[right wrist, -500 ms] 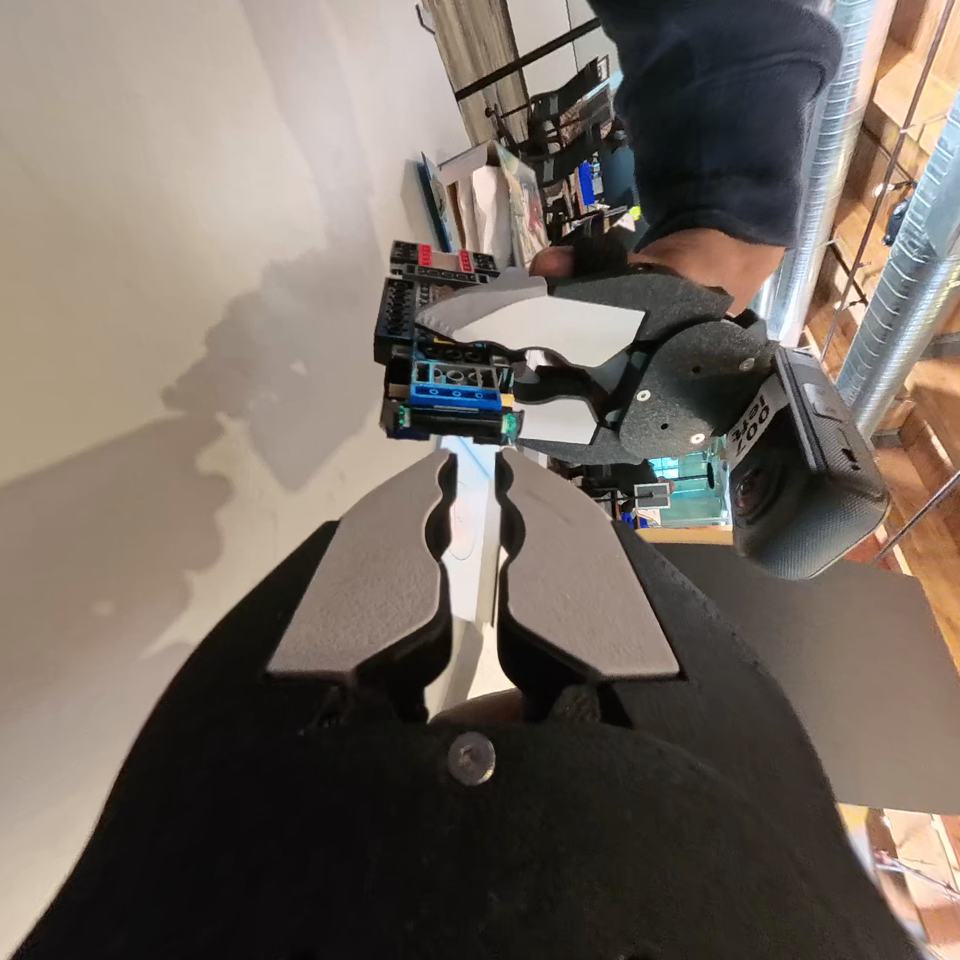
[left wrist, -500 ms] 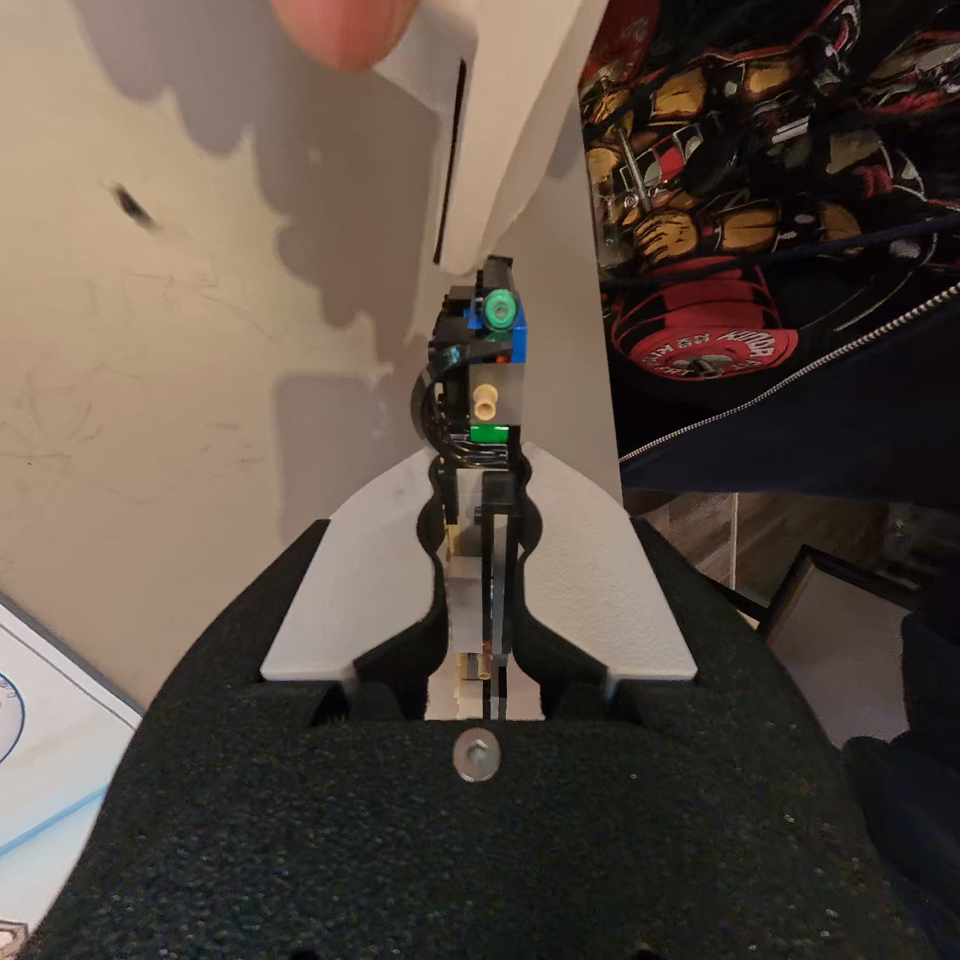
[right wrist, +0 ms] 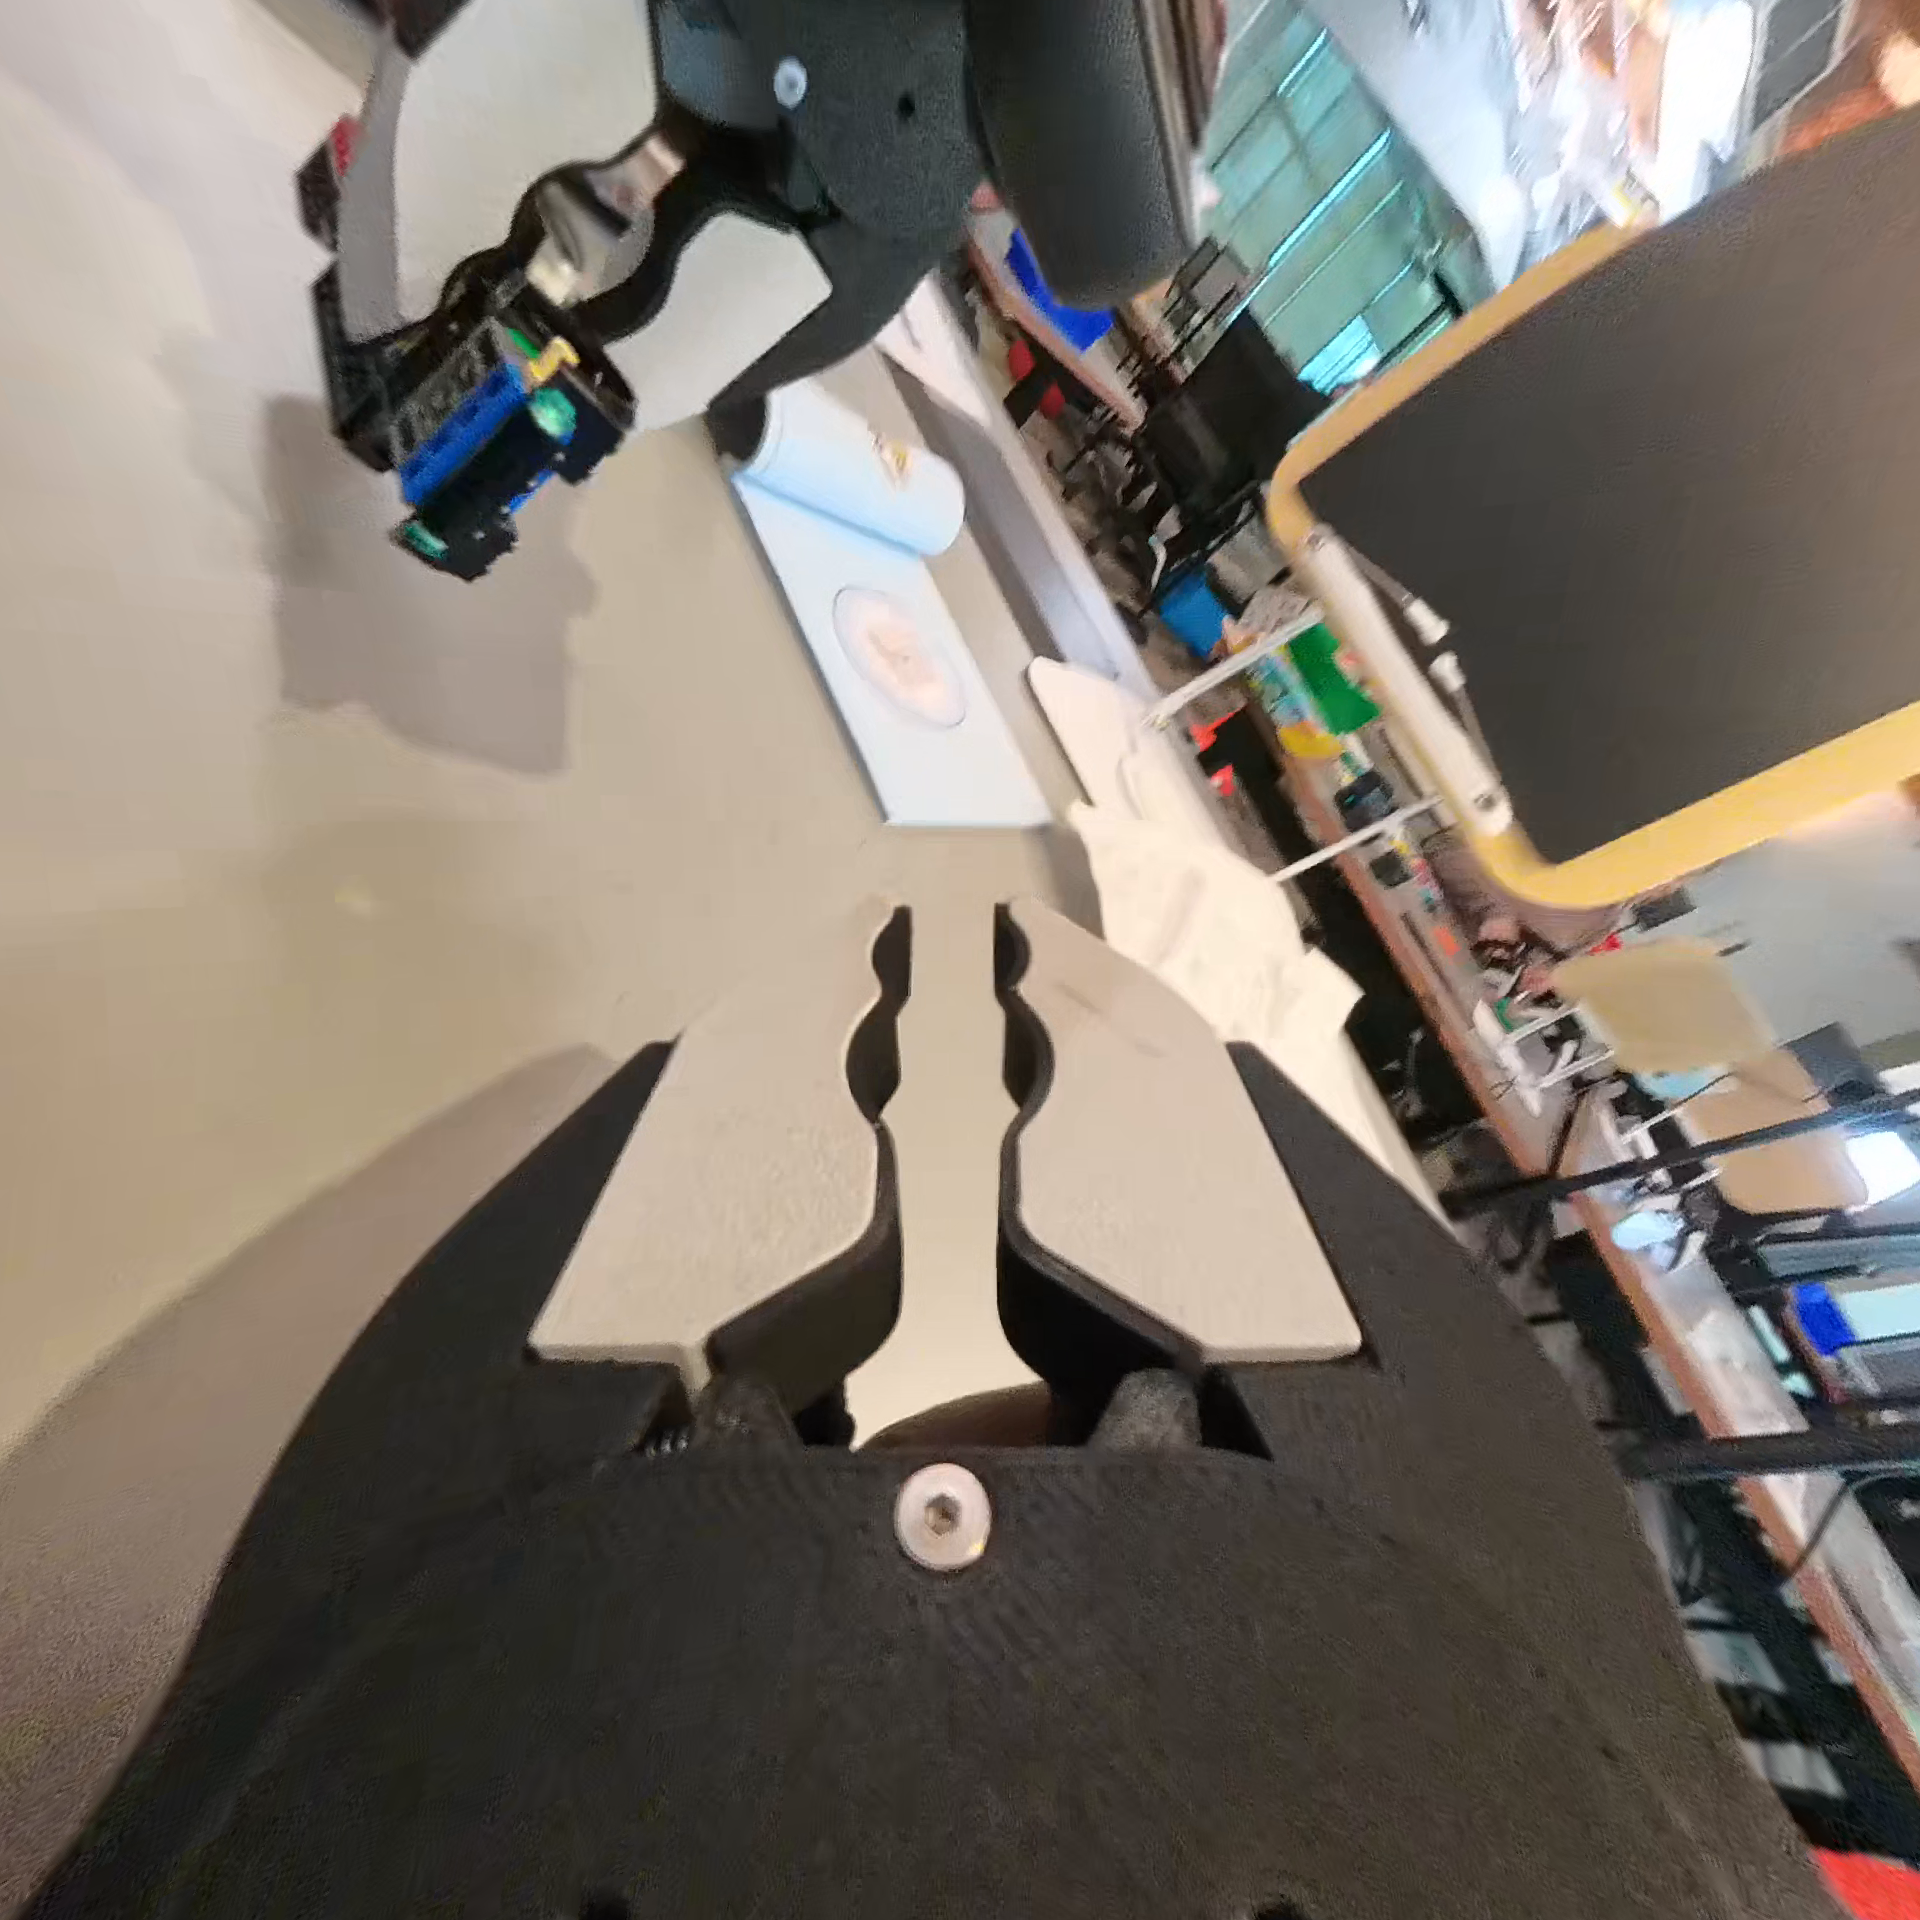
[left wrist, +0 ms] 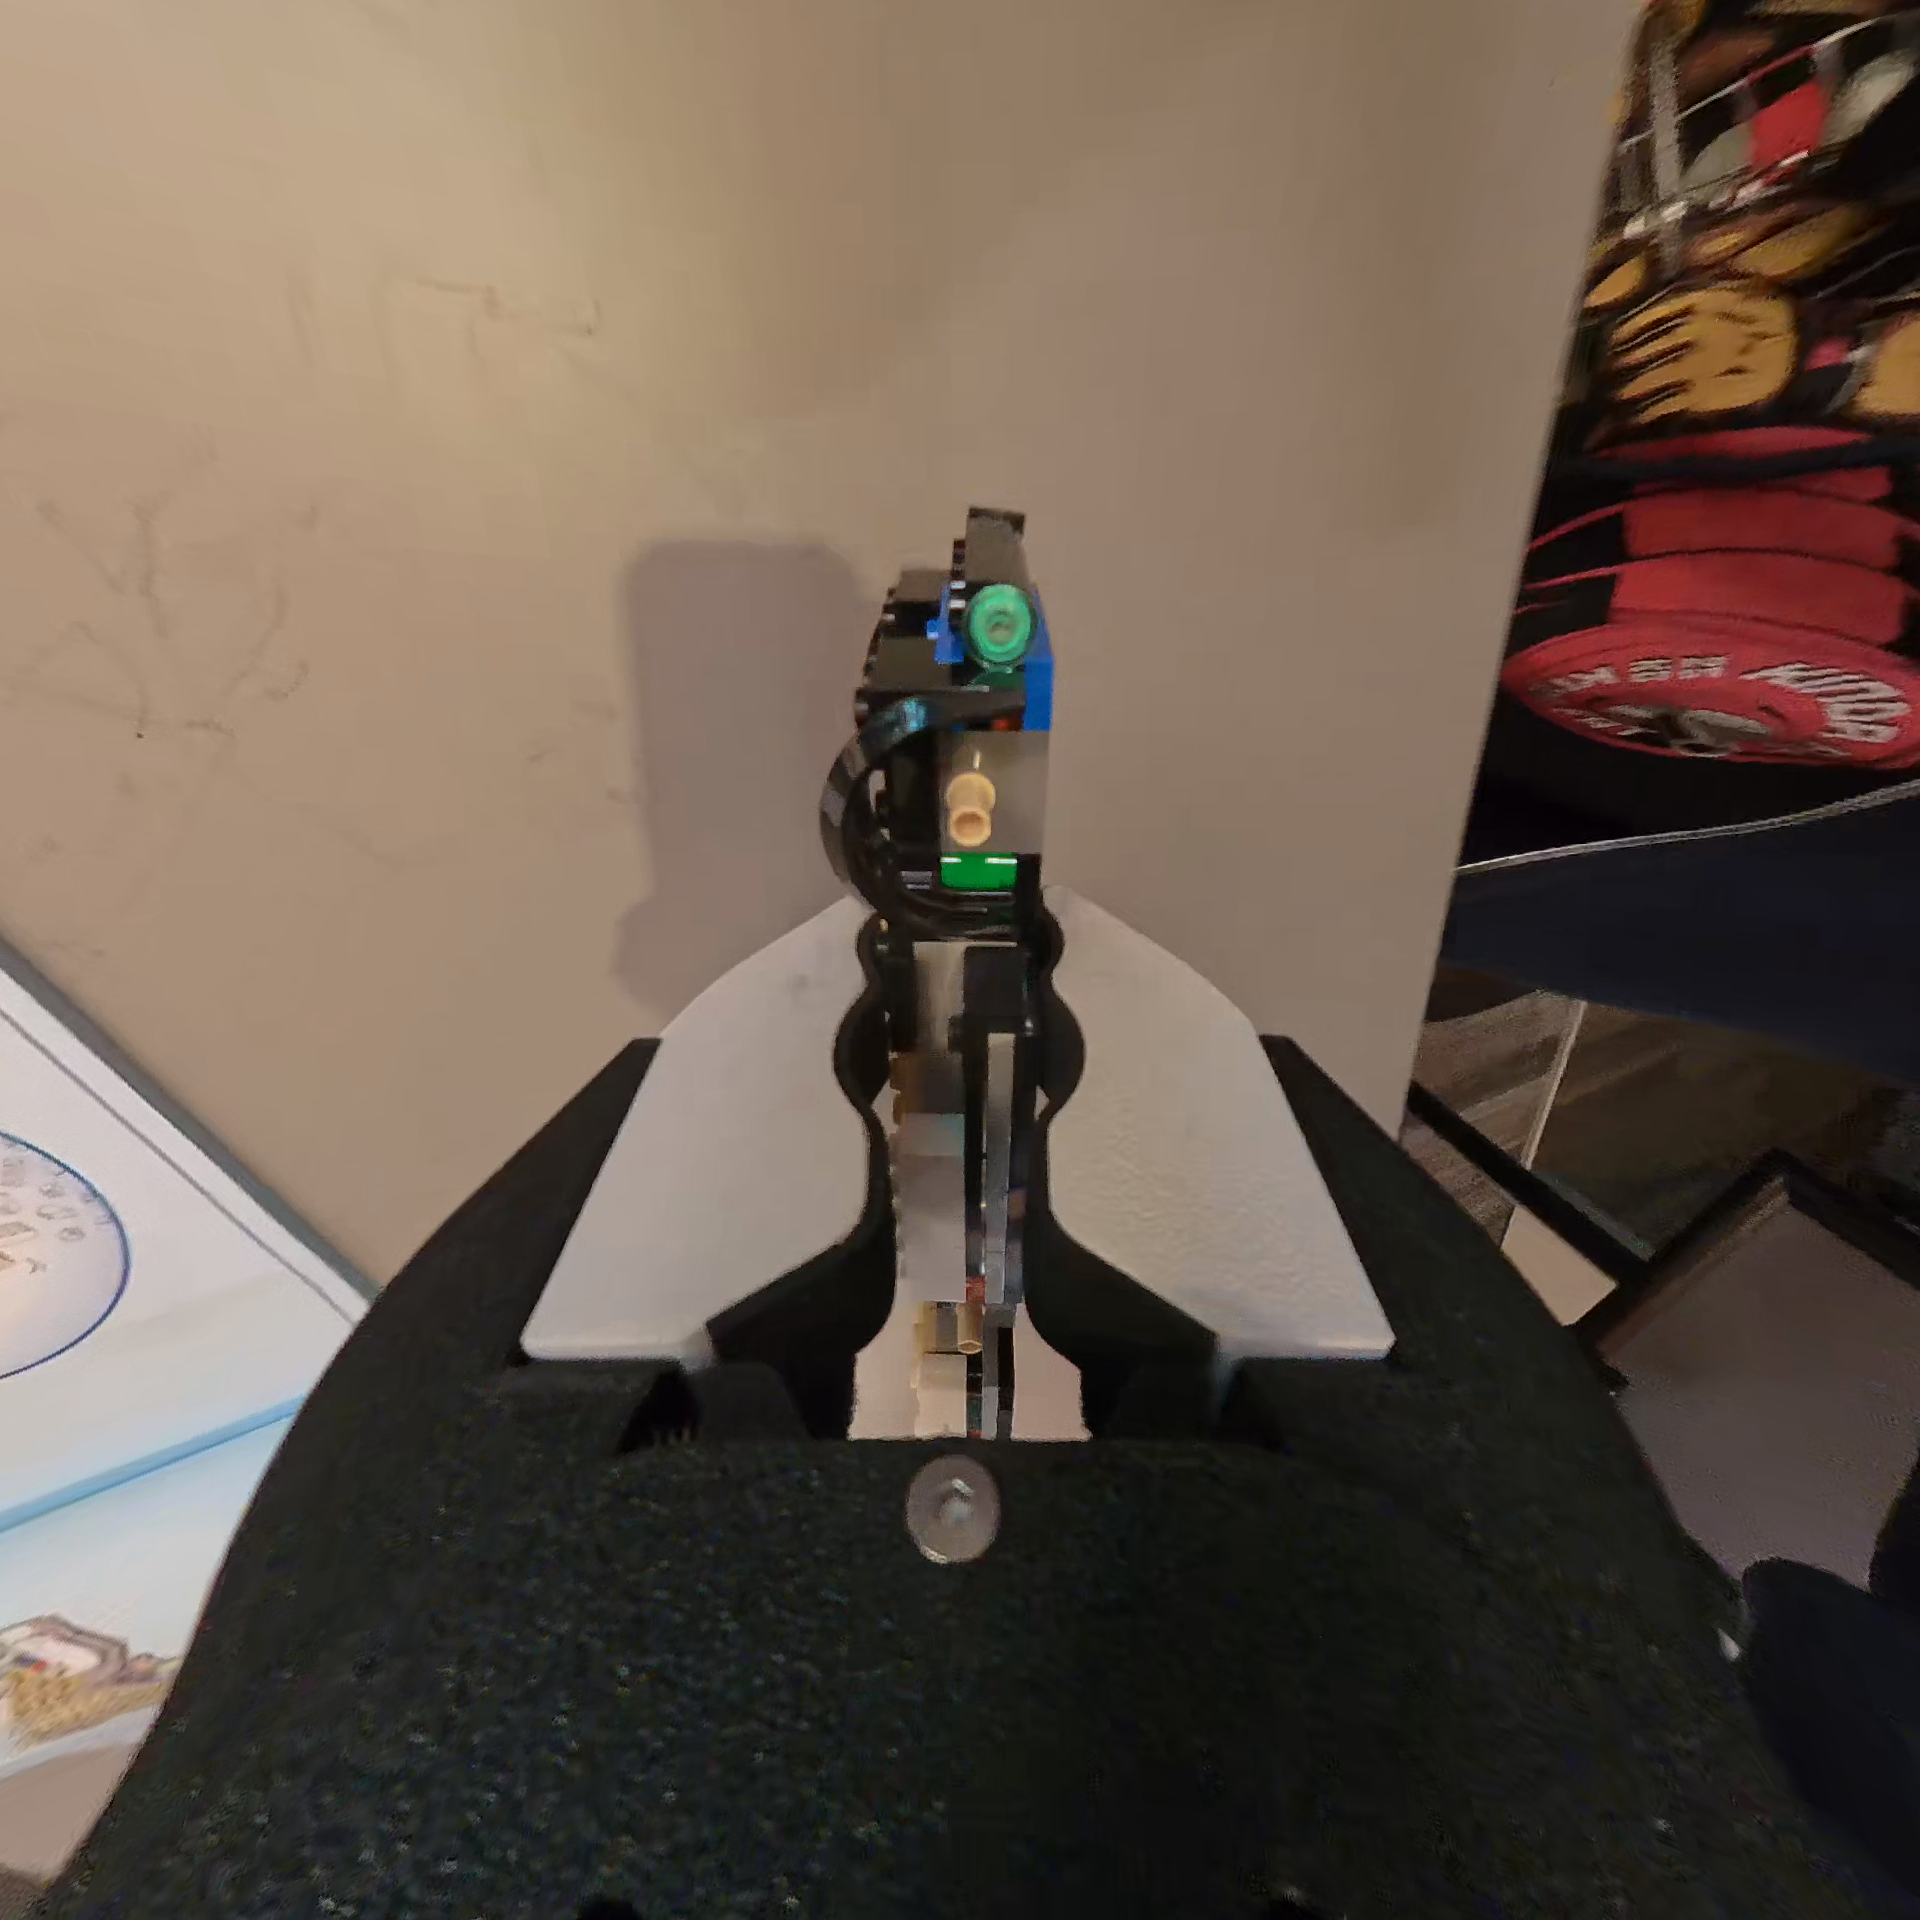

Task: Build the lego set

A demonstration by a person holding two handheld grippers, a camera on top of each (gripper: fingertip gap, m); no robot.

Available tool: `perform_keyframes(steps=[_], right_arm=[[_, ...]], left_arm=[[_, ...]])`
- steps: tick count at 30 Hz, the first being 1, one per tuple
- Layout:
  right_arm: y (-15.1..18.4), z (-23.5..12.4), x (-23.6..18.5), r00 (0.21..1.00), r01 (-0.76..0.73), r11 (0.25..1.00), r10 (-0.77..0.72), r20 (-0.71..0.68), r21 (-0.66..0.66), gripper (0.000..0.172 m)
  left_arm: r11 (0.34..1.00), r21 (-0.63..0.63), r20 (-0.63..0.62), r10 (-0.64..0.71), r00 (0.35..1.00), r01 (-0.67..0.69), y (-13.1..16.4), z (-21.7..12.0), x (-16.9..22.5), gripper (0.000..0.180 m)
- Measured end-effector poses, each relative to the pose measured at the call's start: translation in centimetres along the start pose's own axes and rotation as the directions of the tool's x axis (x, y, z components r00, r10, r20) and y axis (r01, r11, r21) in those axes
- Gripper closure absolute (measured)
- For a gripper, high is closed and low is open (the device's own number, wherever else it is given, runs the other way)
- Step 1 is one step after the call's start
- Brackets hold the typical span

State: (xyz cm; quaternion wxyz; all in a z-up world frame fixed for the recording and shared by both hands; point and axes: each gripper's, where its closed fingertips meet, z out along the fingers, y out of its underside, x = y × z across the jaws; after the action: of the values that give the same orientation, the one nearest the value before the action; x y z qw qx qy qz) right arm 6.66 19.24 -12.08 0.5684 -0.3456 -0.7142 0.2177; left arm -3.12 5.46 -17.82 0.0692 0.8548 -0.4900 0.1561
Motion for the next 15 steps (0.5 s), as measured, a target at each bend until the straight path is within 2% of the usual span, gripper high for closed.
perform_keyframes(steps=[3,6,11,15], right_arm=[[1.4,-0.1,-1.8,0.998,-0.022,0.998,0.025,0.050,-0.054,0.151],[0.7,0.3,-4.0,0.980,-0.129,0.990,0.135,0.147,-0.050,0.146],[-2.3,1.5,-7.1,0.912,-0.276,0.961,0.268,0.312,-0.020,0.137],[-3.6,2.0,-7.9,0.881,-0.331,0.943,0.312,0.355,-0.007,0.130]], left_arm=[[0.996,-0.084,0.060,-0.002,0.998,0.008,-0.1,0.9,-1.0,0.157],[0.993,-0.115,0.096,0.026,0.995,-0.015,-1.1,1.4,-1.2,0.157],[0.995,-0.056,0.206,0.094,0.974,-0.084,-3.8,1.2,-1.6,0.157],[0.988,0.025,0.308,0.139,0.941,-0.154,-5.6,0.7,-1.5,0.156]])
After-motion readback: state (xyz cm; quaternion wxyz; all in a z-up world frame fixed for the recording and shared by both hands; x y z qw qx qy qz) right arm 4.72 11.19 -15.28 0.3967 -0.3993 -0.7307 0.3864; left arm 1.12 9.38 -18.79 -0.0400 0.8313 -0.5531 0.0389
